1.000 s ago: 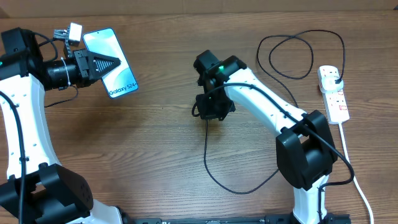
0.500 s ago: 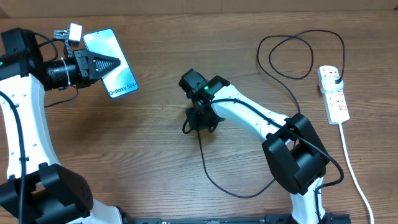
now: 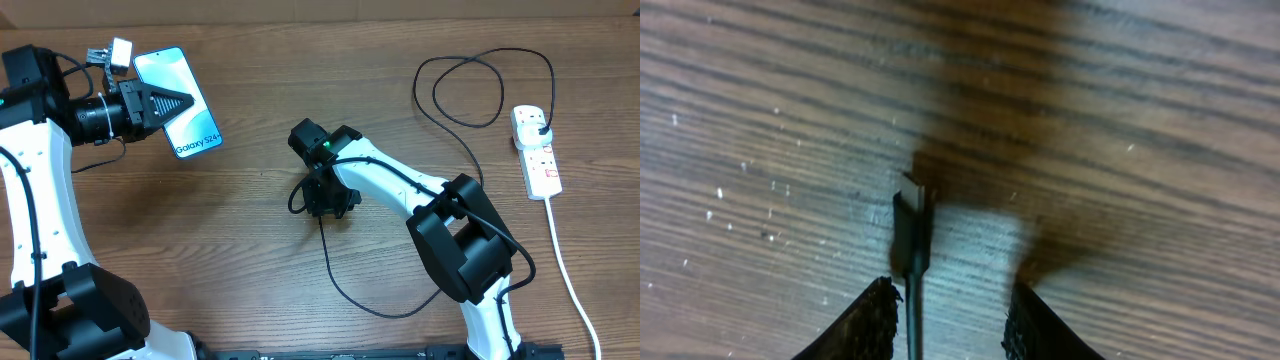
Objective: Plug charger to phone and switch on socket
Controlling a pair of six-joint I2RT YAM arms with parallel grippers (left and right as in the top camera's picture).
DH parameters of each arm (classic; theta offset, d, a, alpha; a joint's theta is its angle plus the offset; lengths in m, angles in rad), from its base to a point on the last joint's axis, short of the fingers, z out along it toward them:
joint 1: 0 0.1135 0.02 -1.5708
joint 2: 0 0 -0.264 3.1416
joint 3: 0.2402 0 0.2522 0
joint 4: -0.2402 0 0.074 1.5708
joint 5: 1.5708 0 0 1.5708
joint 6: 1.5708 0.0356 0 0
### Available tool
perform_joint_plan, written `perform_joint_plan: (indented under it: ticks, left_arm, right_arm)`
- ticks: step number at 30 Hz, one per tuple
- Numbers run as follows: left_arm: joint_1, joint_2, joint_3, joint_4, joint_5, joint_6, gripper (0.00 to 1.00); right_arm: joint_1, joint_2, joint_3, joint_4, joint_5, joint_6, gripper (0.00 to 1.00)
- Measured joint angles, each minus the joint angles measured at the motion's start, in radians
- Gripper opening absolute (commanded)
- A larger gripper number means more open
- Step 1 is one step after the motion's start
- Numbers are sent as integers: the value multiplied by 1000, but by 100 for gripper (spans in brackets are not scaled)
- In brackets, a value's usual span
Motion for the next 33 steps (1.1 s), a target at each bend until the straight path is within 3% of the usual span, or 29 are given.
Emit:
perform_joint_plan:
  ticks: [4, 9, 11, 18, 24, 28, 33]
  left_arm:
    - [0, 0, 0, 0, 0, 0, 4]
    - [0, 0, 0, 0, 0, 0, 4]
    - [0, 0, 0, 1, 0, 0, 4]
    - [0, 0, 0, 1, 0, 0, 4]
    - [0, 0, 0, 1, 0, 0, 5]
    - [2, 0, 0, 0, 47, 39, 5]
    - [3, 0, 0, -3, 214, 134, 4]
  right_arm:
    - [3, 6, 0, -10, 29, -1, 30]
    - [32, 13, 0, -6, 107, 0, 33]
    - [33, 13, 0, 11, 110, -7, 22]
    - [33, 13, 0, 53, 105, -25, 4]
    - [32, 9, 0, 50, 93, -31, 4]
    - [-1, -55, -34, 38, -58, -122, 4]
    - [-13, -348, -37, 35, -420, -272, 4]
